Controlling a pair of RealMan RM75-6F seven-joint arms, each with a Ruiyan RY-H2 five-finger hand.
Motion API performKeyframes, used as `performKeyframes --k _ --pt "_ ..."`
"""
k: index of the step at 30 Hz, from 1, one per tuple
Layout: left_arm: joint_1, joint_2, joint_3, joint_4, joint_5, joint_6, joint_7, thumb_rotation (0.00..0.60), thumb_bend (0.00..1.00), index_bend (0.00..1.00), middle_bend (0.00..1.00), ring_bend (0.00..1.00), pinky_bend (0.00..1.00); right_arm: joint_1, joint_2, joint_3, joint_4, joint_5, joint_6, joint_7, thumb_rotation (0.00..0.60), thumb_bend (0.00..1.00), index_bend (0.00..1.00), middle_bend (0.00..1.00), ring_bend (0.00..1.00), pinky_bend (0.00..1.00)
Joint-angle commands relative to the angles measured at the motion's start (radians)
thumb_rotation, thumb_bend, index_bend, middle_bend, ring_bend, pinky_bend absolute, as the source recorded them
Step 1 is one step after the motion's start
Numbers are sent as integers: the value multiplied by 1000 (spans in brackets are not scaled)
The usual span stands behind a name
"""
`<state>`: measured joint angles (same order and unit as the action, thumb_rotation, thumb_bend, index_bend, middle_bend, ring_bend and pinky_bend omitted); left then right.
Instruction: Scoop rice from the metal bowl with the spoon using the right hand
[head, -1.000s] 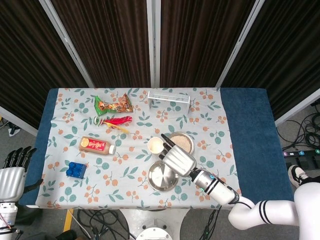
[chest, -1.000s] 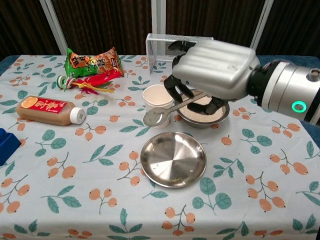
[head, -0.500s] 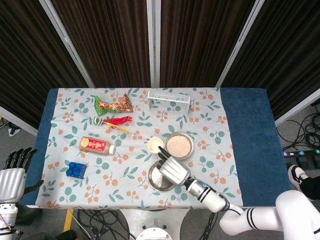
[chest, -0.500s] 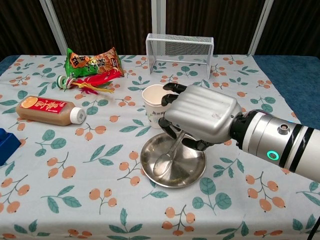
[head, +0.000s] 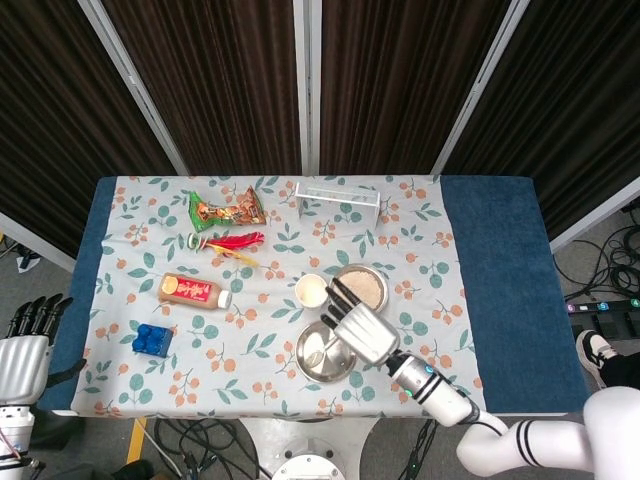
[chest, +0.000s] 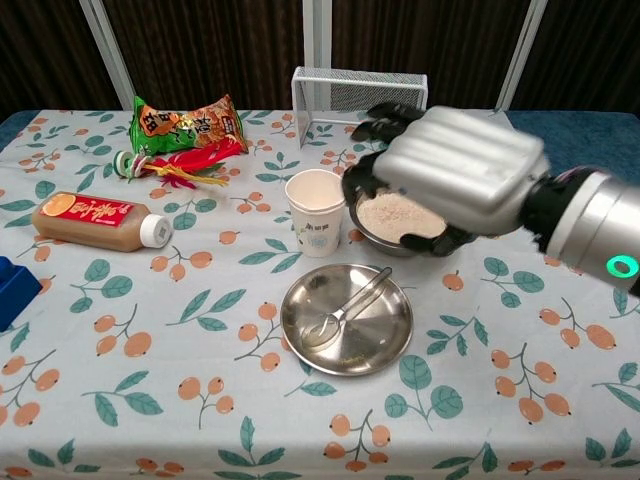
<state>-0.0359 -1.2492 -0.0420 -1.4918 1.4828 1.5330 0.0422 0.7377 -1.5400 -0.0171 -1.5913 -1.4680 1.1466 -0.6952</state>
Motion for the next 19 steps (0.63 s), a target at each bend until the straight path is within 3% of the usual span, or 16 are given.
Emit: performKeyframes --k 1,11,19 --pt "-3 -5 -1 9 -4 -8 -6 600 40 185 209 107 119 -98 169 23 -76 78 82 130 600 234 289 319 110 0" --pt "-23 -12 -10 9 -16 -38 12 600 40 185 209 107 119 -392 390 -44 -74 68 351 523 600 236 160 193 8 0" --pt "-40 -22 -20 -8 -35 -61 39 600 40 185 209 108 119 -523 416 -75 -43 59 404 699 600 242 149 184 0 0"
